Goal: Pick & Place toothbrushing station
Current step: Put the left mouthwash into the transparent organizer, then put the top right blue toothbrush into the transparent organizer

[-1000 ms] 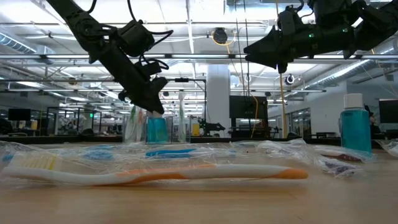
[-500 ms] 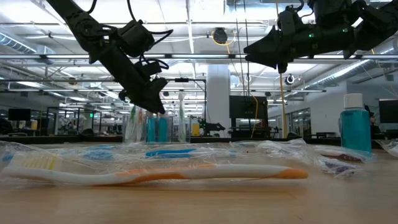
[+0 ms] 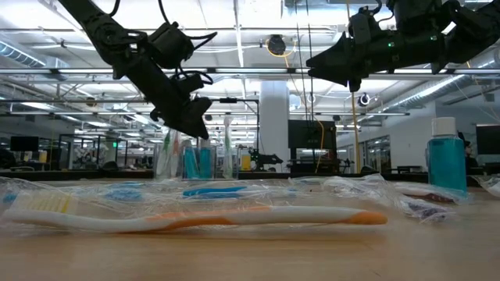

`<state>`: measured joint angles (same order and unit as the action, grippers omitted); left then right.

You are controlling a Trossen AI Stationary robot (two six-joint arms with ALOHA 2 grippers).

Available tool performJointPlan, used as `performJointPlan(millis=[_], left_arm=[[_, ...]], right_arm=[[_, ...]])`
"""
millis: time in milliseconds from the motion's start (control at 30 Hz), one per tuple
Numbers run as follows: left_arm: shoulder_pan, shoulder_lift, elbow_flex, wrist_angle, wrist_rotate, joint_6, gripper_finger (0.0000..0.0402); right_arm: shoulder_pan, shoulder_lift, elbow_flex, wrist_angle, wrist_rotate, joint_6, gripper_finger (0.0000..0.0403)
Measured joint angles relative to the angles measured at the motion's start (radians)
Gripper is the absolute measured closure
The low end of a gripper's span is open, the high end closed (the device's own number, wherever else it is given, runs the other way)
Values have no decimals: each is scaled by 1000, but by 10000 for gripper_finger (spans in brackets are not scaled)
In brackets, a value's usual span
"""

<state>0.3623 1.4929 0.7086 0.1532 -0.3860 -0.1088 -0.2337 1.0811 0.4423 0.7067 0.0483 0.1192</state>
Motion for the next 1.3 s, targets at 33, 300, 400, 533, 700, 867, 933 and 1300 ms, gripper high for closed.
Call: performJointPlan(millis=[33,300,400,533,700,867,933,1300], left_arm=[[-5,0,0,6,0,7,206],[-67,-29,53,-23,2,32,206],[-97,-63,98,-103,2,62,206],[-143,-112,154,-207,19,63,206],[-209,-148,163,-266,108,41,206],[-284,-146,163,-382,165,-55,206],[-312,-139,163,-429,184,-89,206],[-365,-212,188,-691,165,-205,206]], right_arm=[[0,0,0,0,0,0,234],[0,0,0,0,1,0,234],[0,0,0,-1,1,0,234],[0,0,0,-6,0,0,234],[0,0,0,-11,-1,3,234],[0,0,0,-15,-1,26,234],[0,0,0,-30,0,22,234],[-2,0,0,-400,251,15,234]])
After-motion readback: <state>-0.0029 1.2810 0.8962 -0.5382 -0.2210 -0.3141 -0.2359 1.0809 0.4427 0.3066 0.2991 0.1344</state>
